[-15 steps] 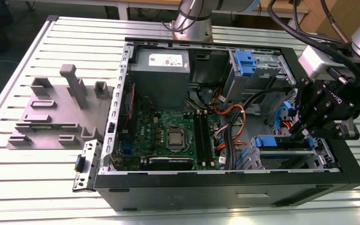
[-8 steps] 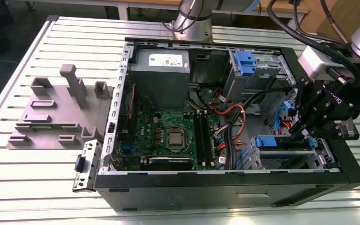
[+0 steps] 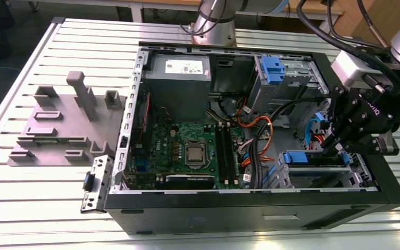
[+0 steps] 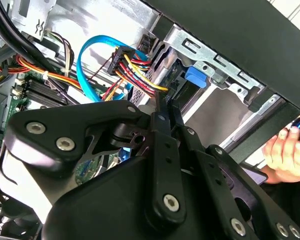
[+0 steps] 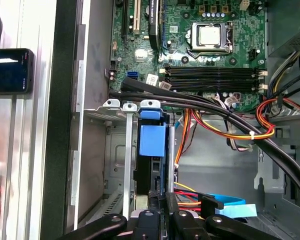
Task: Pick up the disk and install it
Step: 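Insert the first disk wire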
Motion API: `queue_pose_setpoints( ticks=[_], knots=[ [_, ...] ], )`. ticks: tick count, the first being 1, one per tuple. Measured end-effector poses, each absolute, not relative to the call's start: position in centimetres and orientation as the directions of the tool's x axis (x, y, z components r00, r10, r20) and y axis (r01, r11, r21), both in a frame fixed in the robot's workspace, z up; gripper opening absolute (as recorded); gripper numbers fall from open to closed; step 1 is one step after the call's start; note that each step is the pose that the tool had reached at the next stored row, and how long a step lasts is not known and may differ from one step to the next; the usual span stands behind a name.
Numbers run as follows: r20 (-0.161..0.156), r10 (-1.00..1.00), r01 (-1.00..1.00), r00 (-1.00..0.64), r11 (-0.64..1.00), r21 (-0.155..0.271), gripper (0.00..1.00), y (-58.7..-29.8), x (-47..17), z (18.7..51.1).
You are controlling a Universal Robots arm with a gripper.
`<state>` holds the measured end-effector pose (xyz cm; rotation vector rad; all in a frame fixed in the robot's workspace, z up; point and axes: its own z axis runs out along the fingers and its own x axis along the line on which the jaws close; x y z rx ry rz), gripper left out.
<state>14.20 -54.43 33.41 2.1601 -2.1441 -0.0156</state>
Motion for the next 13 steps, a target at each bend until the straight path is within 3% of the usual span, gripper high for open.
queue_pose_setpoints(
  ticks=[13],
  knots=[
    [0.061,-0.998,-0.997,-0.025,0.030,0.077,0.16,-54.56,14.28,33.47]
  ],
)
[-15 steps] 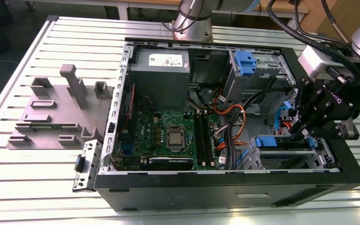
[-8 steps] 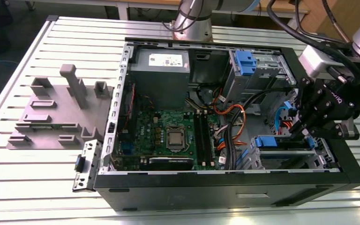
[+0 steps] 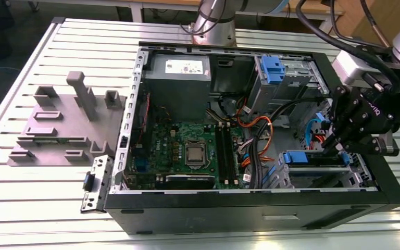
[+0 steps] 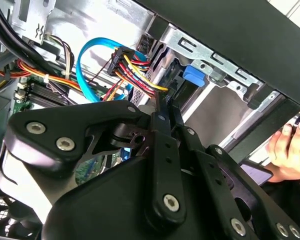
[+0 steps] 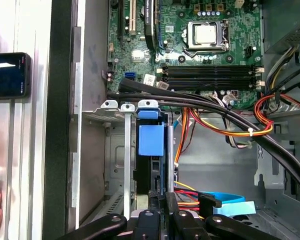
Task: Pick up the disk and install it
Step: 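Insert the first disk wire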
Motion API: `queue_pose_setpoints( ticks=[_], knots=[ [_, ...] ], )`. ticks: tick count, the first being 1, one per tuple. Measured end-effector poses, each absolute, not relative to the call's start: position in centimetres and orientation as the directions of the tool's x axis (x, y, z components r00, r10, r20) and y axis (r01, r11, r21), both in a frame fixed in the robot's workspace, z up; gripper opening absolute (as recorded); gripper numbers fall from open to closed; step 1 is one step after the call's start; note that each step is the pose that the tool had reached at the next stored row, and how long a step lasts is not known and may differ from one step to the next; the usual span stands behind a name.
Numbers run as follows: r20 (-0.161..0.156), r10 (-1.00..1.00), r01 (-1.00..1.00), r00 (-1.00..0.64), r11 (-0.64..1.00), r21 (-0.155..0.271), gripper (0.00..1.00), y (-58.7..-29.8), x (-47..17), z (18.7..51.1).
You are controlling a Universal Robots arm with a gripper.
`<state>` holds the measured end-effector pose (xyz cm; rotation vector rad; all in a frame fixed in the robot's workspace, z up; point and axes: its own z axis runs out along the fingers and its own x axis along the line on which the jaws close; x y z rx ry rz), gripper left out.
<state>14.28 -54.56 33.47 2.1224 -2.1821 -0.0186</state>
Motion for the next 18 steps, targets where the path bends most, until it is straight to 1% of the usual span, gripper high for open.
queue_pose_setpoints(
  ticks=[10,18],
  knots=[
    [0.058,-0.998,-0.996,-0.035,0.040,0.077,0.16,-54.69,14.33,33.38],
    [0.044,-0.998,-0.996,-0.036,0.040,0.077,0.16,-54.91,14.33,33.03]
  ],
)
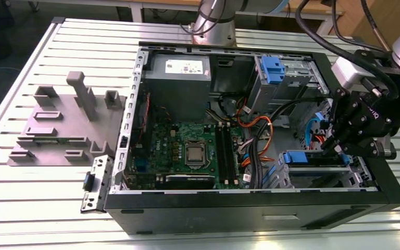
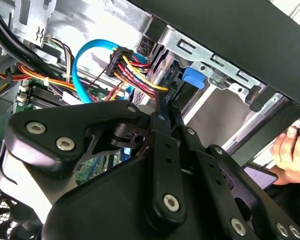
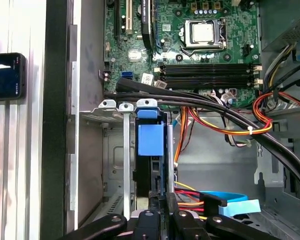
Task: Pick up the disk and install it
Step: 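Insert the first disk wire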
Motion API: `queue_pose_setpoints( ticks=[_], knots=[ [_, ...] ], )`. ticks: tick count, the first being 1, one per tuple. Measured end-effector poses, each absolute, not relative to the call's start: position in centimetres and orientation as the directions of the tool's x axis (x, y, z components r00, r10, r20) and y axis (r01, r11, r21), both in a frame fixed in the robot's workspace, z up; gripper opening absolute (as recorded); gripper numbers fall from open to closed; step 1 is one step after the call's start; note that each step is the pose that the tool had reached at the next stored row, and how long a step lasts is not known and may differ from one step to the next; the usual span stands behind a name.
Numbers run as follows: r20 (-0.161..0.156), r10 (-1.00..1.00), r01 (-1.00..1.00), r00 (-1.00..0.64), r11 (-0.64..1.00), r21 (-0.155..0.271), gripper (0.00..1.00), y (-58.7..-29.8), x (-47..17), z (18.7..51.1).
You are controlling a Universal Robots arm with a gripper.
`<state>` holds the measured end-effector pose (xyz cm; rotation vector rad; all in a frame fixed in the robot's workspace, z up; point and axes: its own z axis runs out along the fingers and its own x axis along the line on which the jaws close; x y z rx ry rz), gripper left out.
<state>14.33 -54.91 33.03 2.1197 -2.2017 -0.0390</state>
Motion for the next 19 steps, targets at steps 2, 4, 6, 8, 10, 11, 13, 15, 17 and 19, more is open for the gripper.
queue_pose_setpoints(
  ticks=[2,4,6,8,10,11,13,15,17,19],
  knots=[
    [0.040,-0.999,-0.996,-0.037,0.040,0.077,0.16,-54.9,14.3,32.9],
    [0.038,-0.999,-0.996,-0.037,0.039,0.078,0.16,-54.9,14.3,32.9],
    [0.038,-0.999,-0.996,-0.037,0.039,0.078,0.16,-54.9,14.3,32.9],
    [0.037,-0.999,-0.996,-0.037,0.040,0.078,0.16,-54.9,14.3,32.9],
    [0.037,-0.999,-0.996,-0.037,0.040,0.078,0.18,-54.9,14.3,32.9],
    [0.037,-0.999,-0.996,-0.037,0.040,0.078,0.18,-54.9,14.3,33.1],
    [0.037,-0.999,-0.996,-0.037,0.040,0.078,0.24,-54.9,14.3,33.4],
    [0.037,-0.999,-0.996,-0.037,0.040,0.078,0.24,-54.9,14.3,33.7],
    [0.037,-0.999,-0.996,-0.037,0.040,0.079,0.24,-54.9,14.3,33.9],
    [0.037,-0.999,-0.996,-0.037,0.040,0.080,0.24,-54.9,14.3,34.0]
  ],
)
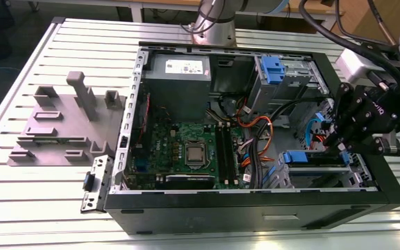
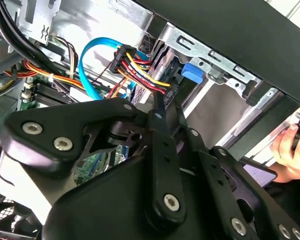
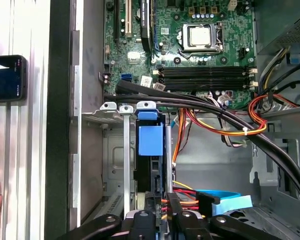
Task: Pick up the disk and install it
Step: 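Insert the first disk wire, then insert the second disk wire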
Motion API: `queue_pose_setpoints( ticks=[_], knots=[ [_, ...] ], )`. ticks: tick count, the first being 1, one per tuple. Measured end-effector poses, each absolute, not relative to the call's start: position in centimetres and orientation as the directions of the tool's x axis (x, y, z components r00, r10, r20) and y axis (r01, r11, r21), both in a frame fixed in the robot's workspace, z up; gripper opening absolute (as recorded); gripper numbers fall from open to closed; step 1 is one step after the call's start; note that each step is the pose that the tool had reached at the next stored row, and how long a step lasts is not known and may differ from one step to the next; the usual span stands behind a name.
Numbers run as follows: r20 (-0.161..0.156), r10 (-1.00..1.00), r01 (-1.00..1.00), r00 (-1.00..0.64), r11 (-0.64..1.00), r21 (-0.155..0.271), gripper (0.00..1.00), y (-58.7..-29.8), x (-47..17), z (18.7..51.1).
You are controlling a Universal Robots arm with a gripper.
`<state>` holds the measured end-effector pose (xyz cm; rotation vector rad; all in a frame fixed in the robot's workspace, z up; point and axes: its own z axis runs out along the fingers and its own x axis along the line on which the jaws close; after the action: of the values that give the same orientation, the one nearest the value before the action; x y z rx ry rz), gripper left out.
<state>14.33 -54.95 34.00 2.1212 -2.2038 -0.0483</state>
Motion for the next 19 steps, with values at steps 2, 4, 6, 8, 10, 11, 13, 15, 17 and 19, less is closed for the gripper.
queue_pose_setpoints(
  ticks=[2,4,6,8,10,11,13,15,17,19],
  knots=[
    [0.037,-0.999,-0.996,-0.037,0.040,0.080,0.16,-54.94,14.33,34.00],
    [0.037,-0.999,-0.996,-0.037,0.039,0.080,0.11,-54.94,14.34,34.02],
    [0.038,-0.999,-0.996,-0.037,0.040,0.080,0.11,-54.94,14.33,34.02],
    [0.038,-0.999,-0.996,-0.037,0.040,0.080,0.11,-54.95,14.33,34.02],
    [0.038,-0.999,-0.996,-0.037,0.040,0.081,0.11,-54.95,14.33,34.02],
    [0.038,-0.999,-0.996,-0.037,0.040,0.081,0.11,-54.94,14.33,34.02],
    [0.038,-0.999,-0.996,-0.037,0.040,0.081,0.11,-54.94,14.33,34.02],
    [0.038,-0.999,-0.996,-0.037,0.040,0.081,0.11,-54.94,14.34,34.02],
    [0.038,-0.999,-0.996,-0.037,0.040,0.081,0.11,-54.94,14.33,34.03],
    [0.038,-0.999,-0.996,-0.036,0.039,0.081,0.11,-54.95,14.30,34.04]
  ],
)
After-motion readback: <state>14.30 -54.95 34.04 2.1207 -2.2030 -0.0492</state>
